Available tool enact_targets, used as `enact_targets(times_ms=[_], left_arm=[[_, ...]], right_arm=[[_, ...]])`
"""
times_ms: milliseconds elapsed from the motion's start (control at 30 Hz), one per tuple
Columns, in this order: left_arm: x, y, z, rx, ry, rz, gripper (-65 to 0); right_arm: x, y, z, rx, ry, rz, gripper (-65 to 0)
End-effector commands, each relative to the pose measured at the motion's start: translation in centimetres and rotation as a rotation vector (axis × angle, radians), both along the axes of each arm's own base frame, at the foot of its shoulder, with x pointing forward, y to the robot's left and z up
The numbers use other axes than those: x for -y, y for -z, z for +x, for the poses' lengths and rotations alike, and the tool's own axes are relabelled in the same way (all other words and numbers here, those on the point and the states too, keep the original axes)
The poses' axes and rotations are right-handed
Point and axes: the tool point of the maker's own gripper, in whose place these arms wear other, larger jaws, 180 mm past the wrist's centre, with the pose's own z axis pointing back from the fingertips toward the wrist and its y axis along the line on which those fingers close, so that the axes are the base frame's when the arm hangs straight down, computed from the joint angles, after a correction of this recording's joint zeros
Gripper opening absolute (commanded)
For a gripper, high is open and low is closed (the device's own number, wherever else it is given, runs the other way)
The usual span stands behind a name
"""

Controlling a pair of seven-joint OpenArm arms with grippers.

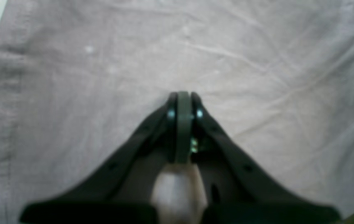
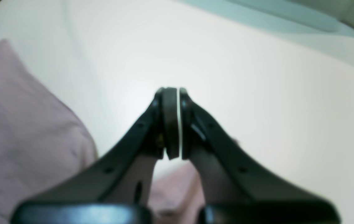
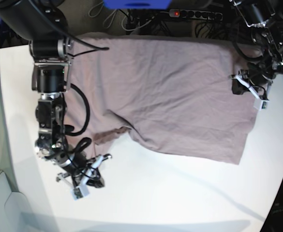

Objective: Layout the t-shirt on the table in an organized manner, then fold the t-shirt properly
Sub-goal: 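Drag the hem back with the right gripper to straighten the shirt body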

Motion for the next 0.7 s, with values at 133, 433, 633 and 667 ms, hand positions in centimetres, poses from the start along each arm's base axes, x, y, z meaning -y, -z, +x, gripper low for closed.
enact_targets(times_ms=[133, 433, 633, 667], left_arm=[[-0.9, 0.8, -1.2, -0.072, 0.007, 0.048, -64.7], [-0.9, 0.8, -1.1, -0.071, 0.006, 0.051, -64.7], [-0.9, 0.8, -1.1, -0.071, 0.009, 0.052, -64.7], [-0.9, 0.8, -1.2, -0.073, 0.010, 0.052, -64.7]], right_arm=[[3.8, 2.7, -3.3, -0.146, 0.059, -0.110, -65.0], [3.8, 7.6, -7.3, -0.315, 0.121, -0.096, -65.0], [1.9, 9.1, -6.6, -0.369, 0.065, -0.098, -65.0], [1.6, 9.7, -6.5, -0.384, 0.058, -0.094, -65.0]])
